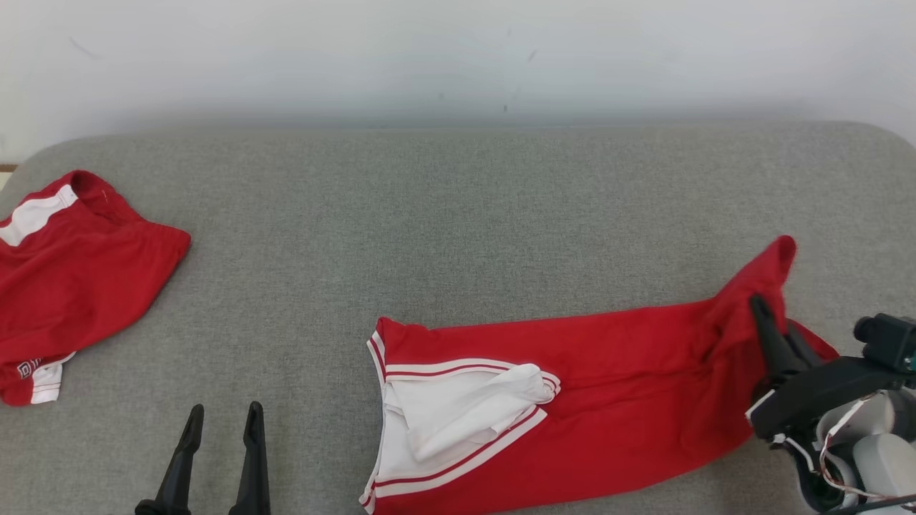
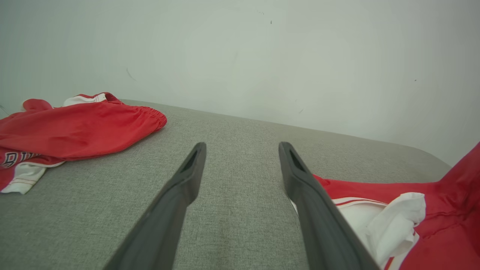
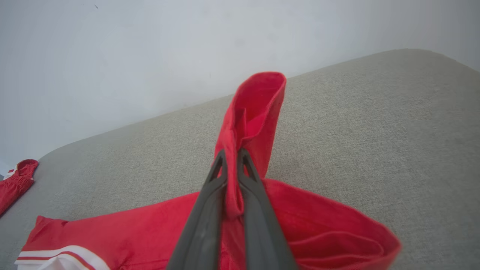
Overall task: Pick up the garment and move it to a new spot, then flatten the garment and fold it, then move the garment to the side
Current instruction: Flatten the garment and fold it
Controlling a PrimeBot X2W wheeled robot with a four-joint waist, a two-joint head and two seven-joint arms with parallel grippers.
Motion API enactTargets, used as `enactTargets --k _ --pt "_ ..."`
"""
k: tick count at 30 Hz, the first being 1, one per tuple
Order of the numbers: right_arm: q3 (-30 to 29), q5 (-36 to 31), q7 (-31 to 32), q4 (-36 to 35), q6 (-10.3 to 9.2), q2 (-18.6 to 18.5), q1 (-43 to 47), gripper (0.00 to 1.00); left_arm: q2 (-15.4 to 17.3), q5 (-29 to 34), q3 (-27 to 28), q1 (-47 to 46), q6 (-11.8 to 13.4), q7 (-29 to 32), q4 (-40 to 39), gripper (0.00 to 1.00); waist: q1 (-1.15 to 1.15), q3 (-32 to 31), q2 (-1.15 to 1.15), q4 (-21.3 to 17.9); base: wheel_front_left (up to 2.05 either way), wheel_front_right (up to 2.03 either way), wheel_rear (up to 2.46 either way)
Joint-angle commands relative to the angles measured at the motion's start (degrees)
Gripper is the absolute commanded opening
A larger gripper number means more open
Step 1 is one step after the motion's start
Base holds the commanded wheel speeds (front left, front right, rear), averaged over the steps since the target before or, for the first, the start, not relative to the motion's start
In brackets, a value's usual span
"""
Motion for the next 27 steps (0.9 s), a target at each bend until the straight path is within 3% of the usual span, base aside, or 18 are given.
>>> enactTargets --k 1,9,14,20,27 --pt "0.8 1.38 1.15 -2.92 -0.05 0.6 1.5 0.0 -0.02 -0.17 0.09 0.57 -0.09 -0.31 0.13 1.0 0.0 -0.38 0.0 -0.06 0.0 0.0 0.0" --pt "6.24 5.17 7.73 -19.03 -0.03 3.77 6.27 0.0 -0.03 -1.13 -0.26 0.94 0.35 -0.31 0.42 1.0 0.0 -1.13 0.0 1.52 0.0 0.0 0.0" --pt "10.21 6.08 10.51 -24.73 -0.03 6.67 6.8 0.0 -0.02 -1.63 -0.86 0.91 0.49 -0.32 0.84 1.0 0.0 -1.45 0.0 3.3 0.0 0.0 0.0" --pt "14.05 5.82 11.45 -24.8 -0.03 10.2 6.16 0.0 -0.02 -1.89 -1.82 0.25 0.7 -0.31 1.3 1.0 0.0 -1.39 0.0 6.0 0.0 0.0 0.0" --pt "15.99 4.62 9.21 -18.02 -0.02 13.6 3.5 0.0 -0.01 -2.16 -3.72 -0.96 0.84 -0.29 1.98 1.0 0.0 -0.54 0.0 9.08 0.0 0.0 0.0"
